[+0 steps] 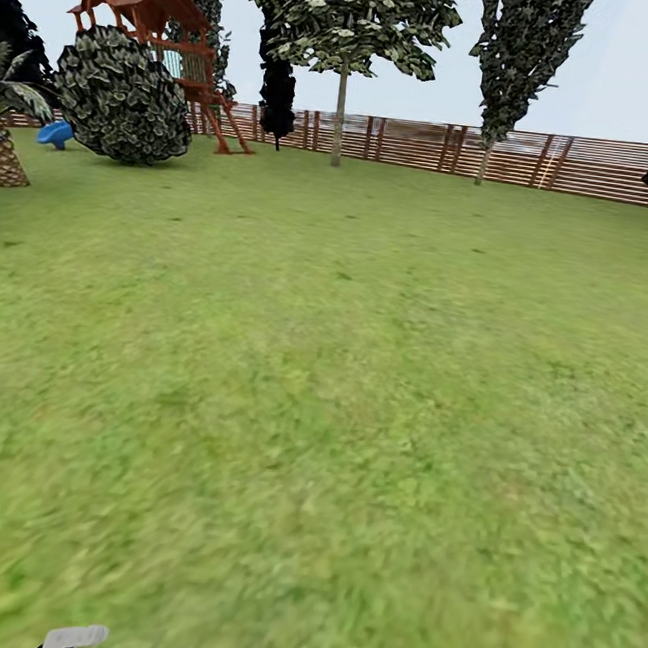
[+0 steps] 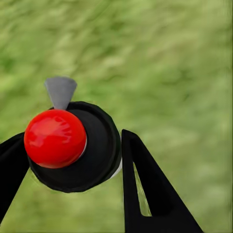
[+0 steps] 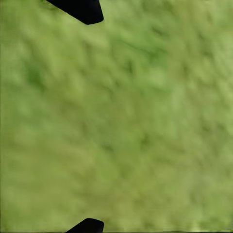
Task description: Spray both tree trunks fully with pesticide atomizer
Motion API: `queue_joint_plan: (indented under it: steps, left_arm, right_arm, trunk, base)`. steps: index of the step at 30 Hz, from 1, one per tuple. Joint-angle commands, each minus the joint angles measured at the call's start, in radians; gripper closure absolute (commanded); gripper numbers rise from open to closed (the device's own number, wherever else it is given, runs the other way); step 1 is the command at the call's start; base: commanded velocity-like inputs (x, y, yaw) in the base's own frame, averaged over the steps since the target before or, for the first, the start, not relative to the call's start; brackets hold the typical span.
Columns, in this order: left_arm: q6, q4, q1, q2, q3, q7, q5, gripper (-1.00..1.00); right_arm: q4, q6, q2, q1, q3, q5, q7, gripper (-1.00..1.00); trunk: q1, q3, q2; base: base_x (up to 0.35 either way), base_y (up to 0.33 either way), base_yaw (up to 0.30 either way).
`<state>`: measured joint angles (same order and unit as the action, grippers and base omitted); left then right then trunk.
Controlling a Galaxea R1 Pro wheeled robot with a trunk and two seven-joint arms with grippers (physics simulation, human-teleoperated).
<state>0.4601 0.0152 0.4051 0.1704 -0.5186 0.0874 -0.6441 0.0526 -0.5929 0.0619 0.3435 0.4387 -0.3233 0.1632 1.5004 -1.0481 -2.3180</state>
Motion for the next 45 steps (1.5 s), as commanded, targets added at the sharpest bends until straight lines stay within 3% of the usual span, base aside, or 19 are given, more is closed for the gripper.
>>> queue_joint_plan:
  steps: [1,3,5,45]
  left_arm:
    - [0.0,0.0,0.0,0.0,0.0,0.0,0.0,1.0]
    - [0.0,0.0,0.0,0.0,0.0,0.0,0.0,1.0]
    - [0.0,0.0,0.0,0.0,-0.001,0.0,0.0,1.0]
    - [-0.002,-0.001,0.0,-0.002,-0.001,-0.003,0.001,1.0]
  right_arm:
    - [-0.001,0.0,0.002,0.0,-0.059,0.066,0.0,-1.0]
    - [-0.003,0.001,0.004,0.0,-0.106,0.117,-0.001,-1.0]
    - [-0.003,0.001,0.004,0.0,-0.115,0.125,0.0,-1.0]
    - [-0.026,0.002,-0.005,-0.003,-0.12,0.127,0.003,-1.0]
  trunk:
    - [0.0,0.0,0.0]
    - [0.0,0.0,0.0]
    - [0.0,0.0,0.0]
    - [0.0,0.0,0.0]
  base:
    - [0.339,0.0,0.0]
    - [0.339,0.0,0.0]
    - [0.339,0.0,0.0]
    - [0.339,0.0,0.0]
